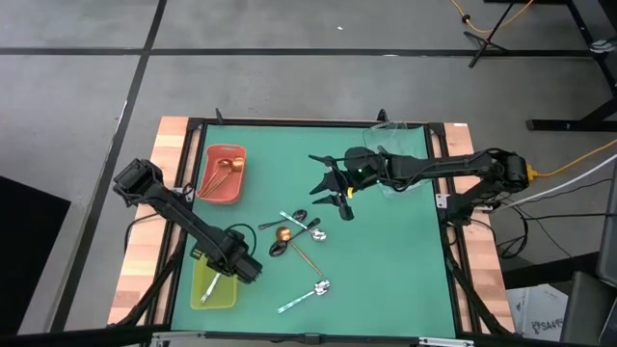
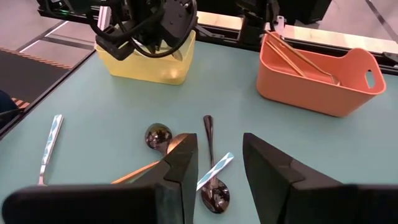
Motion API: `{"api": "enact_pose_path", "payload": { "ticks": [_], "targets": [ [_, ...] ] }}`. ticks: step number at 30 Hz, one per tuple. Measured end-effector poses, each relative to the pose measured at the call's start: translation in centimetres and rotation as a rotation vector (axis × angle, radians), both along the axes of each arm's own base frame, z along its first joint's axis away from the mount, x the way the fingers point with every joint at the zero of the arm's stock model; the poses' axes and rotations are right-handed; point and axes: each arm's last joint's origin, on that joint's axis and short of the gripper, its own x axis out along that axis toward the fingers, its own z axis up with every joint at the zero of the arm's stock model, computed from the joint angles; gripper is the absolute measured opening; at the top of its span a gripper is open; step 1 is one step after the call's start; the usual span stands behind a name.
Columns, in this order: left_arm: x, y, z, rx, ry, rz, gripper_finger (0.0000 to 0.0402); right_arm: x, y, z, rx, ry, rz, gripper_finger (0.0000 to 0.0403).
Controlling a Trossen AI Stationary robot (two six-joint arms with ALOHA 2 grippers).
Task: Sort silverware by color (type)
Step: Put the blue patterned spoon into the yellow bin
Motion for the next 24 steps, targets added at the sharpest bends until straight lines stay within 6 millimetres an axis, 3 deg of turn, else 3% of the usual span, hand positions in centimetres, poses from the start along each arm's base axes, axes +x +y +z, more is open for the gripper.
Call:
{"api": "enact_pose_path", "payload": {
  "ticks": [7,24],
  "targets": [
    [-0.2,-0.4,0.0,0.002,-0.005,-0.017,0.0025,0.0,0.0,0.0,0.001,0.001,0.0,0.0115],
    [-1.5,-2.3,0.0,-0.016,-0.012,-0.095,0.0079,0.0,0.0,0.0,0.002,0.001,-0.001,0.0115]
  ]
}}
